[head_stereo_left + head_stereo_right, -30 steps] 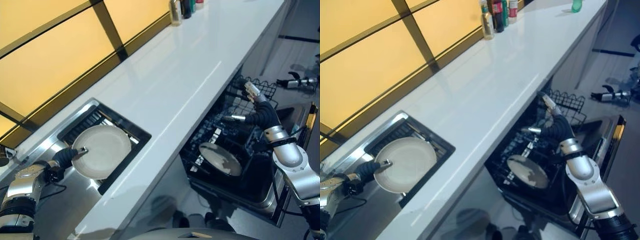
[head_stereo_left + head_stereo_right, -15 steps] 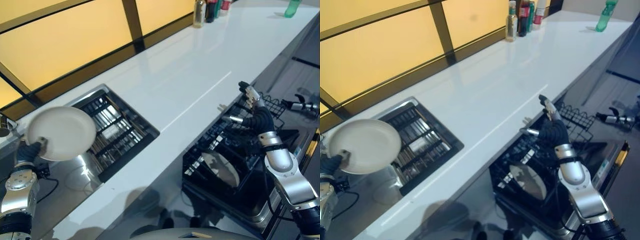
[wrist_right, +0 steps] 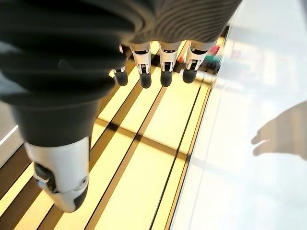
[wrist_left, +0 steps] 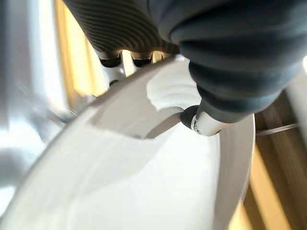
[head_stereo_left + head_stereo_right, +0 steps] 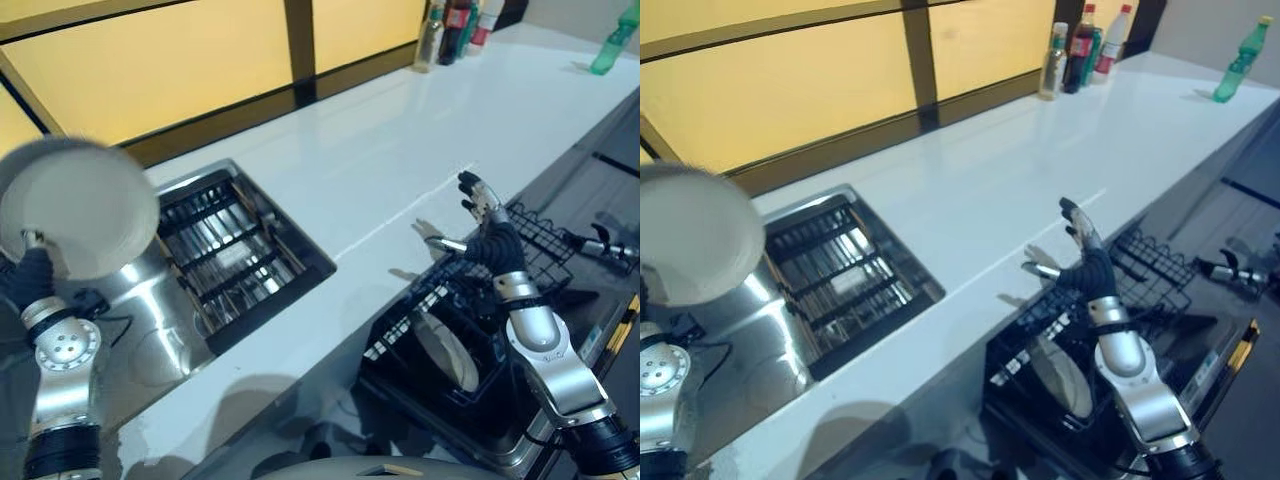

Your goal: Pick up plates and place into dishwasher.

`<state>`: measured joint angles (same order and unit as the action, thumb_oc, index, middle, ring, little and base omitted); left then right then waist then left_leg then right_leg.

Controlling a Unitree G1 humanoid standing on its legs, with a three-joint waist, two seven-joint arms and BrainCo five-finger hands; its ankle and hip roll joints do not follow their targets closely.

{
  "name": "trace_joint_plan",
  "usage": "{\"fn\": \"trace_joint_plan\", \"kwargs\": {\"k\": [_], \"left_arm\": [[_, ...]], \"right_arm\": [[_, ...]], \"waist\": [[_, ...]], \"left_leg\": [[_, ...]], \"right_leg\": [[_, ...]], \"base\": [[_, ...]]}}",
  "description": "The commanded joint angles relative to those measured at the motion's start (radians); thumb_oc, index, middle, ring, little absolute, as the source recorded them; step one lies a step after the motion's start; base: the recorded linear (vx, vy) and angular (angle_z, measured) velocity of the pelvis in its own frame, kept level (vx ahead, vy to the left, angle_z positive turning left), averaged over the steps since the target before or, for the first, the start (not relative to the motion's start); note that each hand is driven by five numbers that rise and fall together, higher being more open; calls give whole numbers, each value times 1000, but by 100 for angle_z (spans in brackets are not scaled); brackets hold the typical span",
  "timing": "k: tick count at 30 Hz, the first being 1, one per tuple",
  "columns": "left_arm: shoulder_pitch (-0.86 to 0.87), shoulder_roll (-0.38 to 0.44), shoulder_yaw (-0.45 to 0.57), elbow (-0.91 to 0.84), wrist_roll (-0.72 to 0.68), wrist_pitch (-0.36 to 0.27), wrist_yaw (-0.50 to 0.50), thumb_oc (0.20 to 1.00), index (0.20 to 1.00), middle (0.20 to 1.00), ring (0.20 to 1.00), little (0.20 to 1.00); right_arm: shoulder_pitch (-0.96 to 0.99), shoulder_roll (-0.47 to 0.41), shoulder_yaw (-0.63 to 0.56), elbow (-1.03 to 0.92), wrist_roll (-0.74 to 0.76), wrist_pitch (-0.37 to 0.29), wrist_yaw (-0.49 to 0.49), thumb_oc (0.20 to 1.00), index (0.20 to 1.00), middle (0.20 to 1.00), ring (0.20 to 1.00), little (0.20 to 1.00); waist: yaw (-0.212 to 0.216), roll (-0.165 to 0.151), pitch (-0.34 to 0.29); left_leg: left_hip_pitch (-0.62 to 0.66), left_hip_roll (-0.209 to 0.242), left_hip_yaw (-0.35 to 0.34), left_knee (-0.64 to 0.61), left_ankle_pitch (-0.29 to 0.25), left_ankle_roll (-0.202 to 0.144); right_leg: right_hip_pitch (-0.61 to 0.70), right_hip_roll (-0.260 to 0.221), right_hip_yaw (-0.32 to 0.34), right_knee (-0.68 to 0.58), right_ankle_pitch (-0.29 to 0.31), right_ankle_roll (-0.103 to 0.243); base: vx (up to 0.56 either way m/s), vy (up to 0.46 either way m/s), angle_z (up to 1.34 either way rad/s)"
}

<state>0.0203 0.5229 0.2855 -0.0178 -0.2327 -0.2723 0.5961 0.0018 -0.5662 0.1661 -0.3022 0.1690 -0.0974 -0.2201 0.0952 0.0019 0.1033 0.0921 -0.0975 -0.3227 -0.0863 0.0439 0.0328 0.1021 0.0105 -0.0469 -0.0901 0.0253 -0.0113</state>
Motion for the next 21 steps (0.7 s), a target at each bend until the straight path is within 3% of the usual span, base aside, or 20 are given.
{"fn": "trace_joint_plan", "kwargs": {"k": [1,7,12,21], "left_arm": [[-28,13,-47,-82,86,-82,-62,200,200,200,200,200],[-29,-32,-169,-140,157,-125,-210,200,200,200,200,200],[4,-42,-244,-159,98,-108,-353,200,200,200,200,200],[10,-44,-319,-160,54,-100,-417,200,200,200,200,200]], "right_arm": [[-56,4,52,-65,24,-72,26,1000,1000,1000,1000,1000],[-115,36,112,-50,161,-62,98,1000,1000,1000,1000,1000],[-135,54,145,-32,249,-74,160,1000,1000,1000,1000,1000],[-180,94,185,-15,416,-46,218,1000,1000,1000,1000,1000]], "waist": [[34,-10,-58],[80,-26,-46],[110,-34,-36],[135,-47,-36]], "left_leg": [[-71,0,11,1,20,-23],[-73,-2,-15,3,22,-28],[-78,-2,-23,9,32,-30],[-85,-7,-30,8,40,-29]], "right_leg": [[-32,-2,-10,79,-70,46],[-14,-2,-54,74,-75,41],[-7,-3,-88,71,-68,38],[0,-11,-108,59,-52,45]], "base": [[-34,-70,19],[-49,-52,27],[-52,-21,21],[-11,1,14]]}}
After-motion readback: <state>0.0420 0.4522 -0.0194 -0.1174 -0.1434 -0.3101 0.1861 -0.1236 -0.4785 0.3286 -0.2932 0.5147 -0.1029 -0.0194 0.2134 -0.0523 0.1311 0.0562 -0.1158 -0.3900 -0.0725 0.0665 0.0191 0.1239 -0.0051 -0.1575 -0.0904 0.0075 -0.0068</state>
